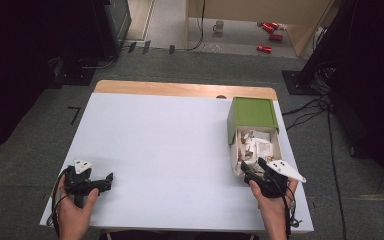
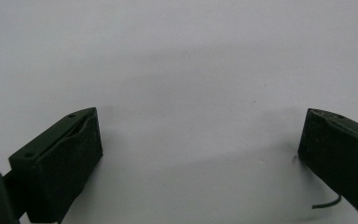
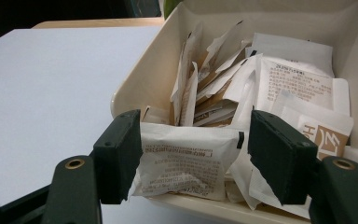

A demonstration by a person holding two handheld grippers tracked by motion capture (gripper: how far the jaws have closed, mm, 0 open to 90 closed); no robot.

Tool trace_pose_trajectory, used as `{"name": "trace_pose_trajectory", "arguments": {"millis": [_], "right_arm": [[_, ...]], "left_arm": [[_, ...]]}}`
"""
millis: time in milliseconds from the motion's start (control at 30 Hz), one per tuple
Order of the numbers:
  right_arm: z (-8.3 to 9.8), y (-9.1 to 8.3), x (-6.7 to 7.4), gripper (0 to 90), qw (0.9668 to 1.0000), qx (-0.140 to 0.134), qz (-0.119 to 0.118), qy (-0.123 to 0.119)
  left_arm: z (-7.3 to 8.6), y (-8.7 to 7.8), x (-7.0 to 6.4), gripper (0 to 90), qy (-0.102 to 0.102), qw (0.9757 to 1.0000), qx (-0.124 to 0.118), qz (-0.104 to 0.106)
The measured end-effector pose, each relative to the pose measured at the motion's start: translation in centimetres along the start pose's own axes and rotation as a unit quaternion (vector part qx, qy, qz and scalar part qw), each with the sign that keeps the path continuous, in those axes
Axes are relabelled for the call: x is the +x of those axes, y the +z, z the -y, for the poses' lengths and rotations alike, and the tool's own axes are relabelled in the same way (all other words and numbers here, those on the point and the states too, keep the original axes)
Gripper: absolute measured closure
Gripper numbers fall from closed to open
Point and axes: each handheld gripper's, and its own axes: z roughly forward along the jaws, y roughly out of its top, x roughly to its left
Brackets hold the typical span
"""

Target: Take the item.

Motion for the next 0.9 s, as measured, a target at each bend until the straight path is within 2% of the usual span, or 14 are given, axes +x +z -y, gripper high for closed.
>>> {"name": "trace_pose_trajectory", "arguments": {"millis": [300, 567, 667, 800, 900], "right_arm": [[0.4, 0.2, 0.1, 34.6, 1.0000, 0.004, -0.008, 0.001], [1.2, 1.0, 0.3, 24.8, 0.9991, 0.037, -0.019, 0.006], [1.3, 1.1, 0.3, 27.9, 0.9994, 0.032, -0.009, 0.007], [1.4, 1.0, 0.3, 37.6, 0.9995, 0.027, -0.013, 0.008], [1.6, 0.9, 0.2, 40.8, 0.9997, 0.022, -0.003, 0.006]], "left_arm": [[0.0, 0.0, 0.0, 0.0, 0.000, 1.0000, 0.000, 0.000], [0.0, 0.0, 0.0, 0.0, 0.000, 1.0000, 0.000, 0.000], [0.0, 0.0, 0.0, 0.0, 0.000, 1.0000, 0.000, 0.000], [0.0, 0.0, 0.0, 0.0, 0.000, 1.0000, 0.000, 0.000], [0.0, 0.0, 0.0, 0.0, 0.000, 1.0000, 0.000, 0.000]]}}
